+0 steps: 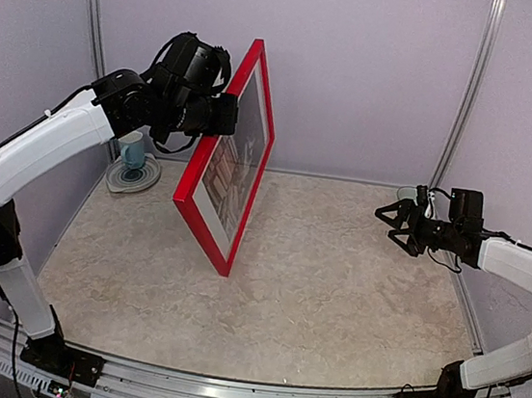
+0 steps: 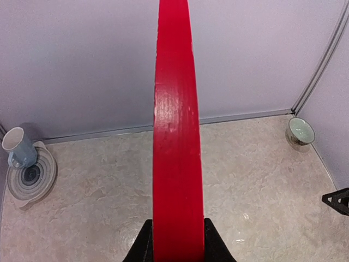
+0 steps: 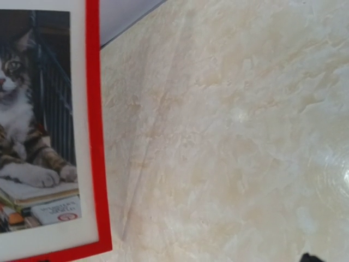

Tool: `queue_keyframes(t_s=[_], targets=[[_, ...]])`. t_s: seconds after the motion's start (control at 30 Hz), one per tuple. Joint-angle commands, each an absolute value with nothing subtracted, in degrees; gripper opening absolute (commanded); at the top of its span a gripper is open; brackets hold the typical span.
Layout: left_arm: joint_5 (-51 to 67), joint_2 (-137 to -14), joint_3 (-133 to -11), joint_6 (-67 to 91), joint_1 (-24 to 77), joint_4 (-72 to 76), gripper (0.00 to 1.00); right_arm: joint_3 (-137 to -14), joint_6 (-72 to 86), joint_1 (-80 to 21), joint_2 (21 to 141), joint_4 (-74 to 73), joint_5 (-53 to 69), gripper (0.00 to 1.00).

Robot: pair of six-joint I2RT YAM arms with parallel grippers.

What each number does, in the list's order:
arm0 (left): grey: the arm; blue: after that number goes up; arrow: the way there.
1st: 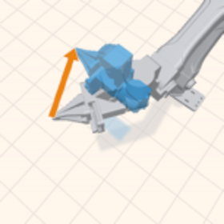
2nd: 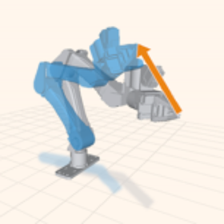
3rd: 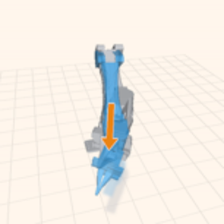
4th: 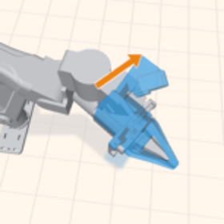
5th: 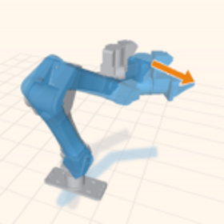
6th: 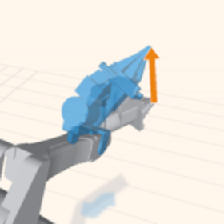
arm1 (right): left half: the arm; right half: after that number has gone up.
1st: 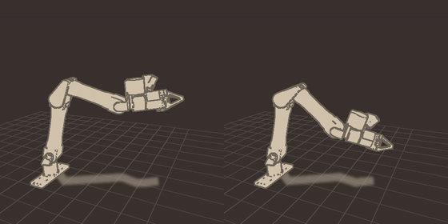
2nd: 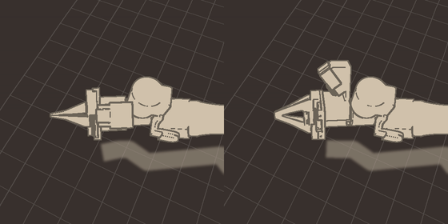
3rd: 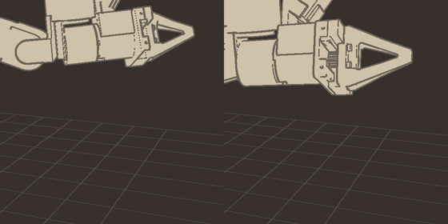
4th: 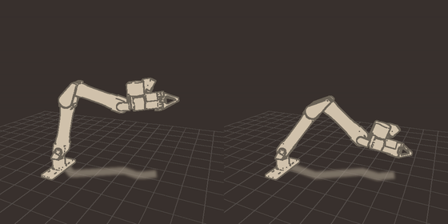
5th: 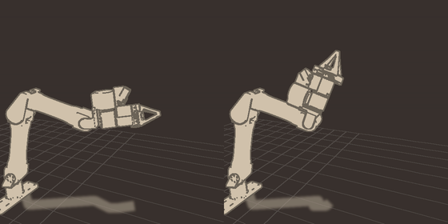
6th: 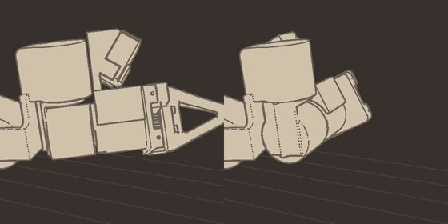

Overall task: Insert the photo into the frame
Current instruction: Turn over the photo frame.

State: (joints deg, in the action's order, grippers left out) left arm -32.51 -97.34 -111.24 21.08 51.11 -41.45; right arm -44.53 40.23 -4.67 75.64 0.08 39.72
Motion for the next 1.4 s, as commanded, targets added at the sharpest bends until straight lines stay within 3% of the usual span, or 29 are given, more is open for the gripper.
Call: queue_keyframes(t_s=[0.0, 0.37, 1.03, 1.37], targets=[[-28.72, -92.23, -112.20, 27.59, 47.59, -30.09, 0.05, -44.55, 40.67, -3.86, 75.70, 1.47, 39.29, 0.99], [-16.66, -85.82, -95.89, 38.21, 38.61, -23.78, 0.04, -43.91, 42.03, -4.19, 76.65, 2.82, 39.98, 0.99], [-5.74, -81.31, -71.41, 43.70, 34.31, -9.55, 0.04, -43.51, 42.46, -5.49, 80.10, 4.69, 40.09, 0.99], [-2.65, -84.59, -65.88, 44.50, 33.52, -4.99, 0.05, -43.24, 43.01, -8.88, 85.28, 7.82, 39.07, 0.99]])
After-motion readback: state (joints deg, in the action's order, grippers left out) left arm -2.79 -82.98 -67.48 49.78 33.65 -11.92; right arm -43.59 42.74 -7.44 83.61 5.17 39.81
